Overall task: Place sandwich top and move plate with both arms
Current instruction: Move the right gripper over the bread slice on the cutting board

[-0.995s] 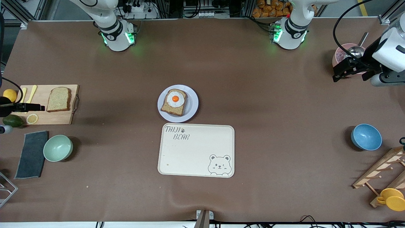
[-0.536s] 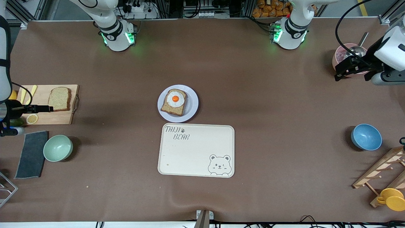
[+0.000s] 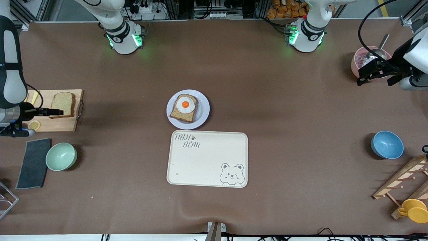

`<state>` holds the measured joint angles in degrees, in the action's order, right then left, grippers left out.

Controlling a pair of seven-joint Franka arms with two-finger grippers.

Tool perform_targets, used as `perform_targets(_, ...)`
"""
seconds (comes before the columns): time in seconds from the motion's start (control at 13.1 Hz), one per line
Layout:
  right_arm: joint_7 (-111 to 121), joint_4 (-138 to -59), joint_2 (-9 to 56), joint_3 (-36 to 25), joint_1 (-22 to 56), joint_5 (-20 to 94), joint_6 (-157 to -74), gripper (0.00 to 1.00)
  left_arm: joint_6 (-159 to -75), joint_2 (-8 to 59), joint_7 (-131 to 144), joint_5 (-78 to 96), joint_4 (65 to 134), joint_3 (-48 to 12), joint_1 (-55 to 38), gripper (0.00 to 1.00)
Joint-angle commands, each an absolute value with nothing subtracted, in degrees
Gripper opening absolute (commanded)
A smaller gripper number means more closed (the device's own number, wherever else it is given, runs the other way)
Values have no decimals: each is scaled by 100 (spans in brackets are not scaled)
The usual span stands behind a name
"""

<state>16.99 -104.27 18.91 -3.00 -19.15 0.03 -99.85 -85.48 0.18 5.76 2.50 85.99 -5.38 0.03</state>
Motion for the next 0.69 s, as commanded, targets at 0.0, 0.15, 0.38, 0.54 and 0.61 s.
perform_targets(0.0,2472,-10854,1626,-246,-2241,-70,-9818,100,-8508,-70,492,360,8640,-554,53,100)
perform_targets(0.15,3616,-10916,1591,-246,-2198,-246,-9721,100,-8508,-70,492,352,8640,-554,53,100)
perform_targets(0.38,3814,-11529,794,-220,-1857,-587,-9799,100,-8508,-70,492,360,8631,-554,53,100)
perform_targets(0.54,3823,-12370,170,-229,-1792,-773,-10385,100,-8508,-70,492,352,8631,-554,53,100)
perform_targets(0.61,3936,-12810,-129,-263,-1863,-860,-10806,100,-8508,-62,492,360,8631,-554,61,100)
